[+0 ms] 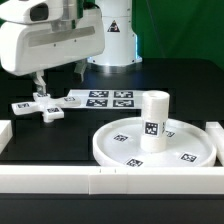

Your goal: Assemble round table

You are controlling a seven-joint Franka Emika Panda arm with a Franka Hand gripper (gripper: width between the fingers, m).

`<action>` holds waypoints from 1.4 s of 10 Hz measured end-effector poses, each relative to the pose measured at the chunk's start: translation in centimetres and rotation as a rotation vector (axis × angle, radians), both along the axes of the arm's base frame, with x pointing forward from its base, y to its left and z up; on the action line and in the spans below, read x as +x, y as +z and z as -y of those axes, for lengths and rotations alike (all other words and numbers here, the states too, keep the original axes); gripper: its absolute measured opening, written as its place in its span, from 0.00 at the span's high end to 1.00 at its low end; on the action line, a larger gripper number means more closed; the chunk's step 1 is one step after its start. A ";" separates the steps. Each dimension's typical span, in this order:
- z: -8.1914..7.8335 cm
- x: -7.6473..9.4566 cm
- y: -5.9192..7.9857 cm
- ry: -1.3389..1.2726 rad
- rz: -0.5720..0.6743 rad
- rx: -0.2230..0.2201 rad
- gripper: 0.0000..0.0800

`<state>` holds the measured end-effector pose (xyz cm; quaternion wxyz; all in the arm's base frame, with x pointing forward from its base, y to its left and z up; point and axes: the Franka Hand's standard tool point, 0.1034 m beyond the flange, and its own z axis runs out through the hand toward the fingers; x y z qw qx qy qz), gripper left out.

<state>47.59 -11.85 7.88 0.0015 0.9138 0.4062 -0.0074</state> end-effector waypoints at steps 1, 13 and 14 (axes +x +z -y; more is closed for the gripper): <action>0.0 0.0 0.0 0.006 0.000 0.000 0.19; 2.3 -1.6 -1.4 0.385 0.023 -0.027 0.19; 2.3 -1.6 -1.4 0.385 0.022 -0.026 0.19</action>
Offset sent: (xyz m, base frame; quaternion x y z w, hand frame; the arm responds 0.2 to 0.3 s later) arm -0.0245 -0.0174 -0.0065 -0.0126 0.0145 -0.1262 0.9918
